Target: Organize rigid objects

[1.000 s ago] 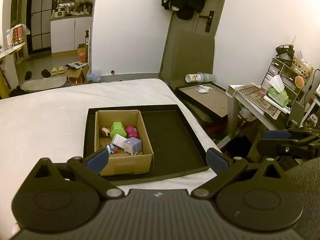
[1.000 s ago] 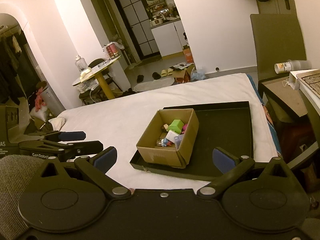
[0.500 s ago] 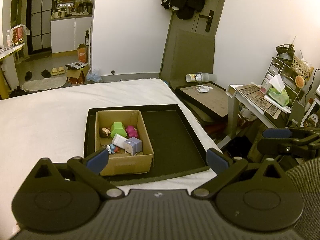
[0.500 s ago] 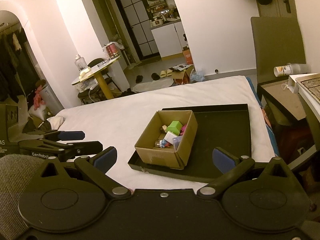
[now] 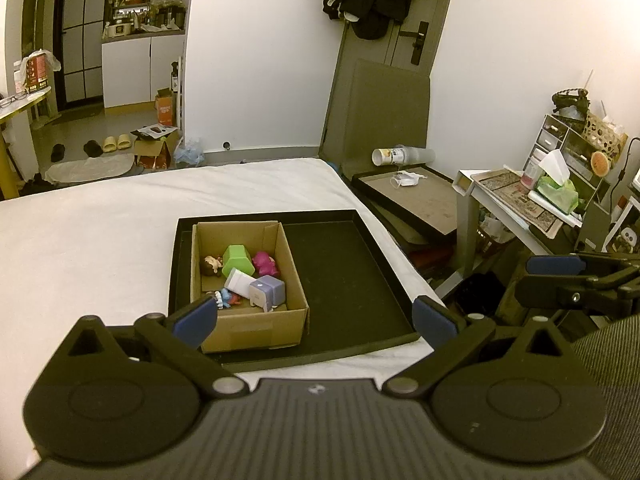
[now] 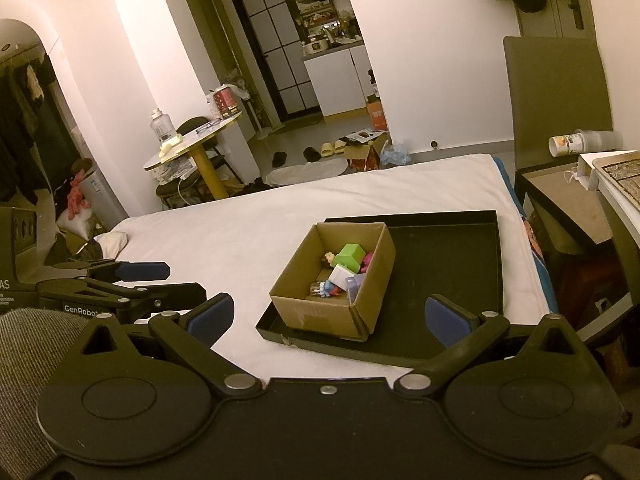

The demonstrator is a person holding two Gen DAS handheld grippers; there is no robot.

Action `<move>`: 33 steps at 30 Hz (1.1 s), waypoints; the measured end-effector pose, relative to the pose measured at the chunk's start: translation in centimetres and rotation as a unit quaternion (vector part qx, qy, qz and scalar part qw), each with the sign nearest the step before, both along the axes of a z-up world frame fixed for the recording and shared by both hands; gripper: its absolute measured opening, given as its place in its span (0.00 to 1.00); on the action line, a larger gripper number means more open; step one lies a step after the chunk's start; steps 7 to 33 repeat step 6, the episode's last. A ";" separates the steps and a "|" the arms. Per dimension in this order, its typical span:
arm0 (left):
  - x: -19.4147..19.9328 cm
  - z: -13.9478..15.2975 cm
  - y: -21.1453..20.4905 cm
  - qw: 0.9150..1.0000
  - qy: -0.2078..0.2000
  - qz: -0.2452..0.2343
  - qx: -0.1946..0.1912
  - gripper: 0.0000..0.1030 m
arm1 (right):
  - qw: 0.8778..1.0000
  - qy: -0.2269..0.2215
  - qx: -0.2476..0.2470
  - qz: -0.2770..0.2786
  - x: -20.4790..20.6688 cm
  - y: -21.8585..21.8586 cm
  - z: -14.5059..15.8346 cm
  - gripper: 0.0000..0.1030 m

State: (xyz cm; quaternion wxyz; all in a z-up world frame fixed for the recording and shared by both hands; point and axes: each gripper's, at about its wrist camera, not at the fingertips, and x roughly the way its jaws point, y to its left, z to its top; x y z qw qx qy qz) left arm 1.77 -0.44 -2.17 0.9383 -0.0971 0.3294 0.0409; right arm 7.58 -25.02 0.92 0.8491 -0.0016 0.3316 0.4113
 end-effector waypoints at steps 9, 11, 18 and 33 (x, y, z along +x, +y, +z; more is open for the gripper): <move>0.1 0.0 -0.1 1.000 -0.002 0.003 0.003 1.00 | 1.000 0.001 0.001 0.000 0.0 0.0 0.0 1.00; 0.1 0.0 -0.1 1.000 -0.002 0.003 0.003 1.00 | 1.000 0.001 0.001 0.000 0.0 0.0 0.0 1.00; 0.1 0.0 -0.1 1.000 -0.002 0.003 0.003 1.00 | 1.000 0.001 0.001 0.000 0.0 0.0 0.0 1.00; 0.1 0.0 -0.1 1.000 -0.002 0.003 0.003 1.00 | 1.000 0.001 0.001 0.000 0.0 0.0 0.0 1.00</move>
